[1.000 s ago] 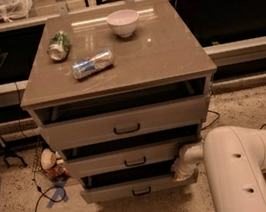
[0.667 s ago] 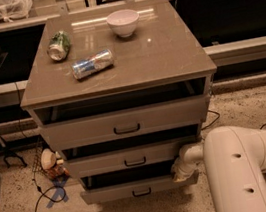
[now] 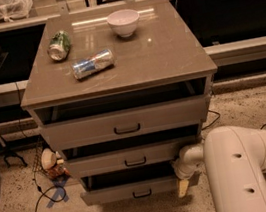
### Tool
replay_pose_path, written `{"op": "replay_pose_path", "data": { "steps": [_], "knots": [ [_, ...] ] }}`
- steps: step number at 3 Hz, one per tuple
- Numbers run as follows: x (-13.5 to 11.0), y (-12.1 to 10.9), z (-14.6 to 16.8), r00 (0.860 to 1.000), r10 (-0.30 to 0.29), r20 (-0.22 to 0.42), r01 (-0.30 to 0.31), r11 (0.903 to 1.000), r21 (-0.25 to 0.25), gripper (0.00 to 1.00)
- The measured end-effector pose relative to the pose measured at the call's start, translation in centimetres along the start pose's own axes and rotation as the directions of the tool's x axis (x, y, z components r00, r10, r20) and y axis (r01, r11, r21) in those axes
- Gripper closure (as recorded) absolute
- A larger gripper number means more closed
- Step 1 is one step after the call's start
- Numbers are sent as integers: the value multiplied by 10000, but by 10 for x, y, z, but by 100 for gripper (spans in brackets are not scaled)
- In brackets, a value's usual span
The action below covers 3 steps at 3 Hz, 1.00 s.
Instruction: Open bottom drawer
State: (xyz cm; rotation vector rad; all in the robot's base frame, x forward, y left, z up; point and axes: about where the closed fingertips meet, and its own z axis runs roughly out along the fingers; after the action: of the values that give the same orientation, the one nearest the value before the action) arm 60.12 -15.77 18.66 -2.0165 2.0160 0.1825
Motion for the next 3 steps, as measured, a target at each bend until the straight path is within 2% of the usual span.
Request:
{"op": "replay_pose_path", "data": {
  "steps": [1, 2, 3],
  "knots": [
    [3, 9, 0, 10000, 15, 12, -15, 10000, 59, 0],
    [12, 24, 10, 9997, 228, 101, -226, 9996, -146, 0],
    [16, 33, 20, 9993, 344, 123, -339, 9986, -403, 17]
  ]
}}
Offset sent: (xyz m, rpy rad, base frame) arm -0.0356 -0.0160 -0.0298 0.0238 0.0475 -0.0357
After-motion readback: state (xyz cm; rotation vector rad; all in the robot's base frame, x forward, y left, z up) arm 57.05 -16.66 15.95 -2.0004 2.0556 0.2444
